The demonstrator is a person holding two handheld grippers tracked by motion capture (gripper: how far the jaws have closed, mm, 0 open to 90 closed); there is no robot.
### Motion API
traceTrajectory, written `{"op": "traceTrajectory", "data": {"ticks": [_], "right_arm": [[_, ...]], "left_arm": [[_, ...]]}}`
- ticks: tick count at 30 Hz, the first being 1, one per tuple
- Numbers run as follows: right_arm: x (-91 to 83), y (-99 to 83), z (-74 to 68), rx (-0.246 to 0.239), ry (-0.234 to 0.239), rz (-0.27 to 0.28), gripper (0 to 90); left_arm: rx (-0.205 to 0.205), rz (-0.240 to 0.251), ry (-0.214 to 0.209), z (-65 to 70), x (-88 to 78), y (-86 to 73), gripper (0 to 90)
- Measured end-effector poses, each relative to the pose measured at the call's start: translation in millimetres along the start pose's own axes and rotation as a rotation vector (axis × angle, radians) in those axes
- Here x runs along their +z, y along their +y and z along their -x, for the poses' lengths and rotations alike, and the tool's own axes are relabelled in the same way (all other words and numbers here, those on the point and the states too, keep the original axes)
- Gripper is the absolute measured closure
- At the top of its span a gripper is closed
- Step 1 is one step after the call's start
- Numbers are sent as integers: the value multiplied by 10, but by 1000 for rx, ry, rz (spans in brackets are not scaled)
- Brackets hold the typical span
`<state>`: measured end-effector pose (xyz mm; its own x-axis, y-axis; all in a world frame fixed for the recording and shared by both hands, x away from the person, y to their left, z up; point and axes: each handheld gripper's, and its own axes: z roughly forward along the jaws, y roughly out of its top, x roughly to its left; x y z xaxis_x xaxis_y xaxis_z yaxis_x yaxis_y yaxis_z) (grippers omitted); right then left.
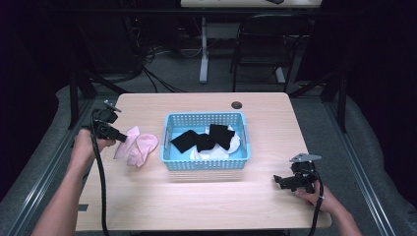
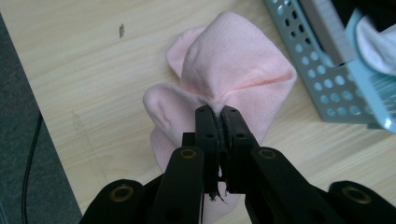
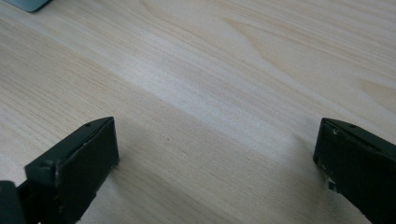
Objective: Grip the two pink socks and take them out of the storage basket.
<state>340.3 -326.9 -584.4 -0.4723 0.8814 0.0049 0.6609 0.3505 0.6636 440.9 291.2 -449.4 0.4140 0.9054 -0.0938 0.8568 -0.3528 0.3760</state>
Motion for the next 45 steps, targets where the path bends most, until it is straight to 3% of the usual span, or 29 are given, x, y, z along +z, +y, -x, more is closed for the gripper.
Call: {"op": "traceTrajectory", "data": {"ticks": [3,8,16,22,23,24,29,30,34,36,40,42,45], "right_arm": [[0,0,0,1,-2,0,0],[0,0,0,0,0,0,0],[0,0,0,0,0,0,0],[0,0,0,0,-2,0,0],[0,0,1,0,0,0,0],[0,0,1,-1,0,0,0],[0,0,0,1,-1,1,0],[1,0,0,0,0,0,0],[0,0,0,0,-1,0,0],[0,-1,-2,1,-3,1,0],[0,-1,-2,2,-4,1,0],[0,-1,-2,2,-4,1,0],[0,-1,-2,2,-4,1,0]], "left_arm": [[-6,-22,4,-47,77,-20,871],[-51,-72,-3,-147,324,-88,871],[-74,-91,-8,-180,566,-125,867],[-96,-62,5,-202,549,-138,666],[-99,-46,8,-203,522,-150,601],[-102,-25,11,-201,448,-174,425],[-91,39,17,-155,274,-263,179],[-85,79,23,-108,198,-334,154],[-78,113,30,-39,121,-474,84],[-91,141,33,9,97,-651,59],[-104,145,39,35,131,-826,16],[-119,153,37,70,198,-988,3],[-129,162,36,85,247,-1075,3]]}}
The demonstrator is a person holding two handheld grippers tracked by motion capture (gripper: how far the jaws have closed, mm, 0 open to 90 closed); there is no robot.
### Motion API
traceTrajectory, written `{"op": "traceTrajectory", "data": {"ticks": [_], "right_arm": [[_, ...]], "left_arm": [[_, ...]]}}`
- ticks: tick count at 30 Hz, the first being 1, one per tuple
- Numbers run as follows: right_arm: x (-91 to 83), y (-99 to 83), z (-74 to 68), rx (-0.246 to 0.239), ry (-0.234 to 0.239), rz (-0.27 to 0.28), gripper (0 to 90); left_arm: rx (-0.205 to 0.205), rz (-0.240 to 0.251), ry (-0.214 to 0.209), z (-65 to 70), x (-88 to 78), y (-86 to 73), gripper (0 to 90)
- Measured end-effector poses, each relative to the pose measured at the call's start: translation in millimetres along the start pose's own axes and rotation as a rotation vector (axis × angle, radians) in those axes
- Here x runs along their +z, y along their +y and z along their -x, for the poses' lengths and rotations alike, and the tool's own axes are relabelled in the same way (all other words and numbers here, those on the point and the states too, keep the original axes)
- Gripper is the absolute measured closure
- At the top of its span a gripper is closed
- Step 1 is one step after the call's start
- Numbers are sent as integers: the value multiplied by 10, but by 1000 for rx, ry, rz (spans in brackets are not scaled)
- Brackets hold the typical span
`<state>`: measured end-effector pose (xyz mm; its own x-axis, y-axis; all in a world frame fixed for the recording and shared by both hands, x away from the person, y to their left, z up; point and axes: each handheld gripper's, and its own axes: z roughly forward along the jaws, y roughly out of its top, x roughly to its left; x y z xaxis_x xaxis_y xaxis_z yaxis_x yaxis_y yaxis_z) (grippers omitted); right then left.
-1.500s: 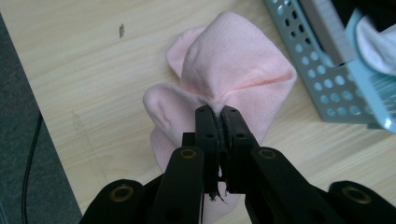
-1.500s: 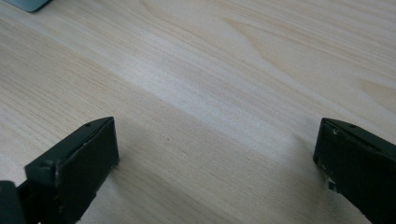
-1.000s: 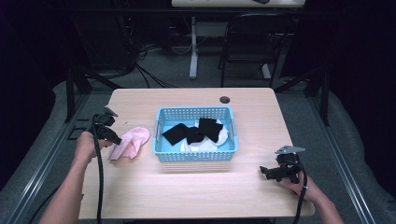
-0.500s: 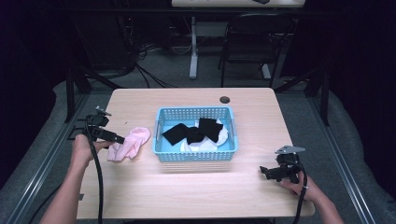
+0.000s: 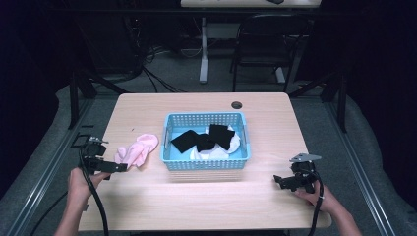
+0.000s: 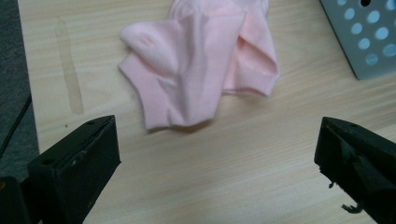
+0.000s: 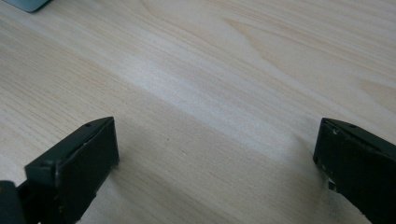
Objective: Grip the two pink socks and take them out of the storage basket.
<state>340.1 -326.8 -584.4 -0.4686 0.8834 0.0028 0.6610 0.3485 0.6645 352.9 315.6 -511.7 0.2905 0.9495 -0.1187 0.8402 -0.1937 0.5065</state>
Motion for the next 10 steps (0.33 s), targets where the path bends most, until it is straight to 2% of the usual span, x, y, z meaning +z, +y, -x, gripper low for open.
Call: {"op": "traceTrajectory", "data": {"ticks": [5,10], "right_arm": [[0,0,0,0,0,0,0],[0,1,0,0,0,-1,0]], "left_arm": [[1,-7,3,13,87,-133,3],[10,-15,9,1,134,-188,2]]}}
